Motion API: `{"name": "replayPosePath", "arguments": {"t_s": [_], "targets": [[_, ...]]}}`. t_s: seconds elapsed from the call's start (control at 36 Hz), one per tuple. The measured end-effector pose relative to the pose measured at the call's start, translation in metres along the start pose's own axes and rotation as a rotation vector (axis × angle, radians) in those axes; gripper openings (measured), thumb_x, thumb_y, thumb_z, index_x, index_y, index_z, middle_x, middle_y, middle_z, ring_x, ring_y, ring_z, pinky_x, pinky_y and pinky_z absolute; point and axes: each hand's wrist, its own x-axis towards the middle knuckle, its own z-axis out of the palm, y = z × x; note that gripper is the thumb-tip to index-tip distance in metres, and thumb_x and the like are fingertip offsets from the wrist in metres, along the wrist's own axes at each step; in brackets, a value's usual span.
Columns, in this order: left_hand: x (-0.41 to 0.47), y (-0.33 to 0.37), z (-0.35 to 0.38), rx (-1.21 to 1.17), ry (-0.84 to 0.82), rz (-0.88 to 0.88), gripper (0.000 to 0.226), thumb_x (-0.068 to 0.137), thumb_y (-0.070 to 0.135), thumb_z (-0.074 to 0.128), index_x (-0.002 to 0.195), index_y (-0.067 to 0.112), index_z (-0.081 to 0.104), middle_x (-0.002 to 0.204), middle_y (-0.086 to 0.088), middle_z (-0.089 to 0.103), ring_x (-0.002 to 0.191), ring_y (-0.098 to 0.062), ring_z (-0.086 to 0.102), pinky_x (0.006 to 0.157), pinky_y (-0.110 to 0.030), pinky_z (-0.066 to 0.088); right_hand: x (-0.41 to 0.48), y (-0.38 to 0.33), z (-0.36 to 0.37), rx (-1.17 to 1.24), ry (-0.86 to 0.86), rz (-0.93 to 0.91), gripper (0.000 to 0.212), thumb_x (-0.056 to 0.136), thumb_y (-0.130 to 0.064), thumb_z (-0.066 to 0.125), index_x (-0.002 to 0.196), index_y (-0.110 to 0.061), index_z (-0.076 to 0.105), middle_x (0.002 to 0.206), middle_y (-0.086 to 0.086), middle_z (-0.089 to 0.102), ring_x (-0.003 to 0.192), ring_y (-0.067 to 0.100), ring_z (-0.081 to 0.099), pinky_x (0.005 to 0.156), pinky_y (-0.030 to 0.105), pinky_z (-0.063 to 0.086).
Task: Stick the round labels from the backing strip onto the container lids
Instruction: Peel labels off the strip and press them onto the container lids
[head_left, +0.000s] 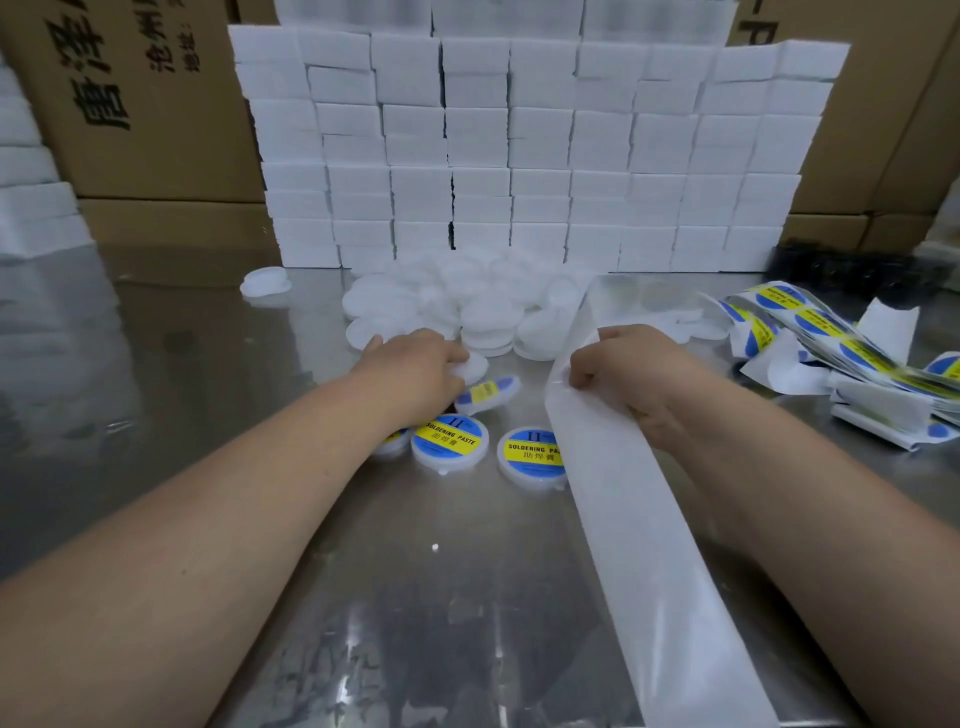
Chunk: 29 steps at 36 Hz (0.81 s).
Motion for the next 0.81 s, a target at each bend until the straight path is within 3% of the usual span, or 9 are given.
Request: {"name": "replayPosePath", "arguments": {"t_s": [0.11, 0.19, 0.31, 0.36, 0.47, 0.61, 0.72, 0.81], "targets": [[-0.003, 0.0, -0.002, -0.005, 0.087, -0.009, 0.04, 0.086, 0.022, 0.053, 0.125, 0.033, 0.053, 0.133, 0.0, 0.049, 0.116, -0.024, 0.047, 0.083, -0.029, 0.03, 0.001, 0.0, 0.0, 0.009, -0.022, 0.012, 0.011, 0.066, 0.001, 0.053, 0.07, -0.009, 0.051, 0.075, 0.014, 0.049, 0.072, 0.027, 0.046, 0.069, 0.036, 0.034], [-0.003, -0.001, -0.002, -0.071, 0.133, -0.028, 0.032, 0.085, 0.024, 0.056, 0.116, 0.03, 0.058, 0.127, 0.001, 0.053, 0.107, -0.022, 0.053, 0.077, -0.026, 0.03, 0.001, 0.0, -0.001, 0.009, -0.014, 0.021, 0.009, 0.067, -0.001, 0.053, 0.065, -0.009, 0.049, 0.071, 0.012, 0.047, 0.07, 0.025, 0.043, 0.069, 0.035, 0.032], [-0.003, 0.003, -0.004, -0.151, 0.208, -0.035, 0.027, 0.091, 0.027, 0.051, 0.116, 0.025, 0.06, 0.123, -0.003, 0.053, 0.104, -0.025, 0.055, 0.077, -0.026, 0.032, 0.001, 0.0, -0.001, 0.054, -0.005, 0.02, 0.011, 0.067, -0.005, 0.055, 0.059, -0.01, 0.05, 0.059, 0.009, 0.048, 0.058, 0.025, 0.045, 0.065, 0.032, 0.036], [-0.004, 0.005, -0.007, -0.17, 0.267, -0.026, 0.028, 0.094, 0.027, 0.047, 0.119, 0.022, 0.059, 0.123, -0.005, 0.053, 0.11, -0.026, 0.051, 0.079, -0.028, 0.032, 0.0, 0.002, -0.001, 0.089, -0.002, 0.018, 0.01, 0.068, -0.007, 0.057, 0.06, -0.01, 0.051, 0.058, 0.008, 0.05, 0.057, 0.025, 0.047, 0.064, 0.031, 0.037], [-0.007, 0.009, -0.011, -0.219, 0.398, 0.004, 0.028, 0.097, 0.025, 0.039, 0.116, 0.016, 0.058, 0.116, -0.008, 0.056, 0.103, -0.026, 0.051, 0.074, -0.029, 0.032, -0.001, 0.001, 0.001, 0.099, 0.021, 0.015, 0.008, 0.066, -0.011, 0.058, 0.063, -0.011, 0.051, 0.063, 0.008, 0.049, 0.061, 0.025, 0.046, 0.066, 0.032, 0.036], [-0.013, 0.016, -0.016, -0.386, 0.503, -0.016, 0.018, 0.091, 0.022, 0.044, 0.098, 0.013, 0.058, 0.101, -0.003, 0.057, 0.083, -0.016, 0.043, 0.067, -0.028, 0.03, -0.002, -0.001, 0.0, 0.118, 0.015, -0.002, 0.01, 0.067, -0.01, 0.058, 0.06, -0.012, 0.051, 0.064, 0.008, 0.048, 0.063, 0.025, 0.045, 0.068, 0.034, 0.035], [-0.022, 0.025, -0.019, -0.526, 0.483, 0.022, 0.006, 0.083, 0.022, 0.051, 0.079, 0.018, 0.052, 0.093, 0.001, 0.061, 0.08, -0.019, 0.052, 0.066, -0.032, 0.038, -0.002, -0.001, 0.0, 0.157, -0.026, -0.057, 0.017, 0.072, -0.005, 0.055, 0.06, -0.014, 0.046, 0.062, 0.006, 0.044, 0.061, 0.022, 0.041, 0.063, 0.031, 0.033], [-0.027, 0.033, -0.018, -0.618, 0.469, 0.065, 0.02, 0.083, 0.018, 0.052, 0.068, 0.023, 0.04, 0.09, 0.002, 0.062, 0.075, -0.019, 0.052, 0.064, -0.033, 0.042, -0.004, -0.003, 0.0, 0.169, -0.08, -0.113, 0.015, 0.075, -0.002, 0.051, 0.065, -0.014, 0.05, 0.058, 0.003, 0.048, 0.055, 0.021, 0.044, 0.055, 0.023, 0.035]]}}
